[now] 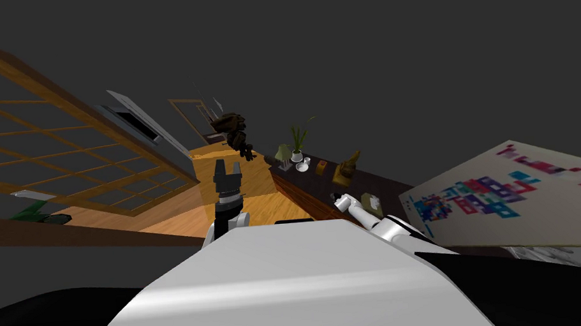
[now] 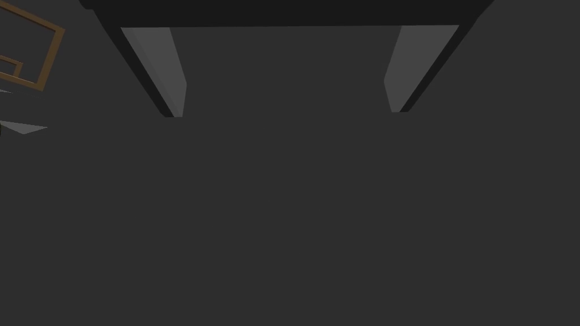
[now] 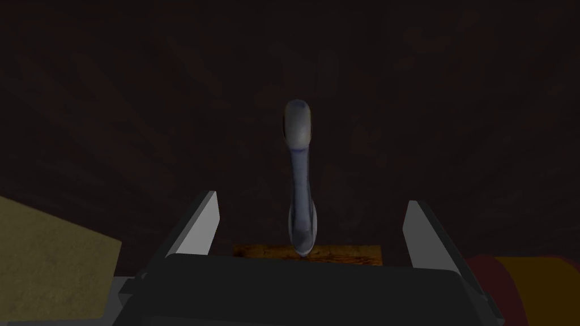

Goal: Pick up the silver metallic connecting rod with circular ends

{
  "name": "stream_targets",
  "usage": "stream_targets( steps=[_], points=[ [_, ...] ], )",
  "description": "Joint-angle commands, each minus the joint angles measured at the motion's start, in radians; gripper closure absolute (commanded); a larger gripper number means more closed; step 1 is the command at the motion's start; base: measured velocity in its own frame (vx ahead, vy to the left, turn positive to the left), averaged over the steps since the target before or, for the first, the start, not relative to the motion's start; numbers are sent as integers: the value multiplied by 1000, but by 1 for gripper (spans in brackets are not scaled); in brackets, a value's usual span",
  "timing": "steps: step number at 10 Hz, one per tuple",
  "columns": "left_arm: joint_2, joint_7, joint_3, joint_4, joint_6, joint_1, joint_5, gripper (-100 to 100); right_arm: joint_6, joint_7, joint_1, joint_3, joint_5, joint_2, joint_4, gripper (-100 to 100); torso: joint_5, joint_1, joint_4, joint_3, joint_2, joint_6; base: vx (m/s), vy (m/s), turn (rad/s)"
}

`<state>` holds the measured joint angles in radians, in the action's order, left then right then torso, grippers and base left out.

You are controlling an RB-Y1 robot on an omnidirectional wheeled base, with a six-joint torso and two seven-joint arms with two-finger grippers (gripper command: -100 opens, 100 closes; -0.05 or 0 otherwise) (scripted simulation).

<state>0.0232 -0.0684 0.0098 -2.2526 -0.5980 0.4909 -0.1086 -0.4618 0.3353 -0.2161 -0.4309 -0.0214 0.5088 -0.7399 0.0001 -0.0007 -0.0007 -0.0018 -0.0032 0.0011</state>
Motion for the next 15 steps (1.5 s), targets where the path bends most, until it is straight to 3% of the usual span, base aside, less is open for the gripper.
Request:
stream_targets(
  steps=[1, 3, 4, 5, 9, 10, 11, 15],
  points=[
    [0, 0, 0, 0, 0, 0, 0, 0, 31, -6, -1, 9, 16, -11, 36, -100, 0, 0, 0, 0, 0, 0, 59, -24, 19],
    [0, 0, 0, 0, 0, 0, 0, 0, 71, -18, 8, 25, 44, -24, 75, -100, 0, 0, 0, 0, 0, 0, 47, -13, 26],
    [0, 0, 0, 0, 0, 0, 0, 0, 53, -14, 4, 19, 35, -20, 60, -100, 0, 0, 0, 0, 0, 0, 23, -6, 9],
    [0, 0, 0, 0, 0, 0, 0, 0, 57, -15, 4, 20, 37, -21, 62, 100, 0, 0, 0, 1, 2, 0, 0, 0, 0],
    [0, 0, 0, 0, 0, 0, 0, 0, 56, -15, 4, 20, 37, -20, 62, 100, 0, 1, 1, 2, 3, 0, 0, 0, 0],
    [0, 0, 0, 0, 0, 0, 0, 0, 56, -15, 4, 20, 37, -20, 62, 0, 0, 1, 1, 2, 3, 0, 0, 0, 0],
    [0, 0, 0, 0, 0, 0, 0, 0, 21, -4, -4, 5, 9, -7, 26, 100, 0, 1, 1, 2, 3, 0, -45, 16, -43],
    [0, 0, 0, 0, 0, 0, 0, 0, -30, 11, -16, -16, -26, 9, -24, 100, 0, 1, 2, 5, 8, 0, -57, 11, -26]
  ],
)
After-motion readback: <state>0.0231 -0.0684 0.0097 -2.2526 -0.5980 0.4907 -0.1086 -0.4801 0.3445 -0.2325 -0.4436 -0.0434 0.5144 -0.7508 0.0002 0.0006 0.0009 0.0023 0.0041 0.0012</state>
